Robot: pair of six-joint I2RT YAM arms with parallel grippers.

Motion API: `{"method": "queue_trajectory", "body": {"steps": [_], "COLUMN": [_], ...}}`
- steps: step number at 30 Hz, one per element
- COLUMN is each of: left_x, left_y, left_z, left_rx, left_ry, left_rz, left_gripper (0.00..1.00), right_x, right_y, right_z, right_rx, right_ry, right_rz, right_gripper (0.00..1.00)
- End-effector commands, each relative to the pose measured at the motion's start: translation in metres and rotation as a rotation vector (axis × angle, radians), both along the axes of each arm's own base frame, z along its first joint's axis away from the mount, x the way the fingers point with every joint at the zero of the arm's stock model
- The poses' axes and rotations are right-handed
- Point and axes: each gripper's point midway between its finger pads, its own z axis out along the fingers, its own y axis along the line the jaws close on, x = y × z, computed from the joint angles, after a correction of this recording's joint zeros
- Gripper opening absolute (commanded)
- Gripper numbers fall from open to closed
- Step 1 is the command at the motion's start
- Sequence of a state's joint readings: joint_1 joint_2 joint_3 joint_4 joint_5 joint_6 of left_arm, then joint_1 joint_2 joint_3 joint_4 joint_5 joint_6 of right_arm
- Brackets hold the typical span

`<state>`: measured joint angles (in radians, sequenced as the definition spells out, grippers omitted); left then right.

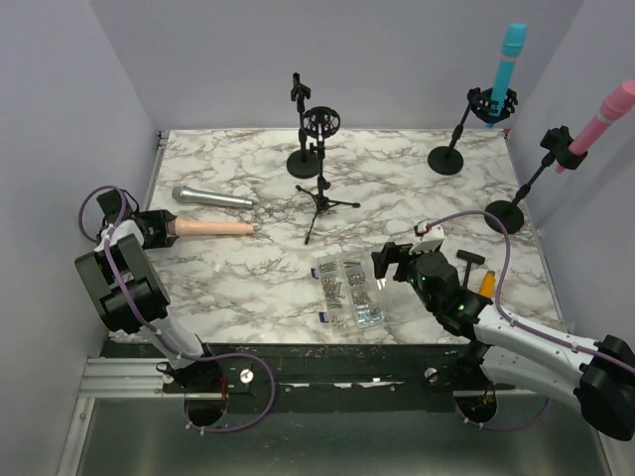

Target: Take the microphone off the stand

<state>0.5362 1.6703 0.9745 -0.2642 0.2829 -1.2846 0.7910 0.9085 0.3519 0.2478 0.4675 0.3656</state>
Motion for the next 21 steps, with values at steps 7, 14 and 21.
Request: {"method": "queue_trajectory", "body": {"steps": [7, 14, 21], "left_x": [0.026, 0.023, 0.021], "left_y": [0.019, 0.012, 0.004], "left_z": [0.003, -0.002, -0.001], "left_rx": [-0.01, 0.037, 0.048], "left_ry": [0.02, 0.06, 0.055], "left_rz": [0.056, 0.032, -0.012], "left_gripper": [0.05, 0.45, 0.61], "right_x": [0.007, 0.006, 0.005], "right_y": [0.0, 0.001, 0.0], "right_z": [0.0, 0.001, 0.001], "right_rx": [-0.014, -0.009, -0.006], "right_ry": [-0.013, -0.014, -0.015], "right_rz": [-0.025, -0.021, -0.021], "right_gripper": [1.0, 1.0, 1.0]}}
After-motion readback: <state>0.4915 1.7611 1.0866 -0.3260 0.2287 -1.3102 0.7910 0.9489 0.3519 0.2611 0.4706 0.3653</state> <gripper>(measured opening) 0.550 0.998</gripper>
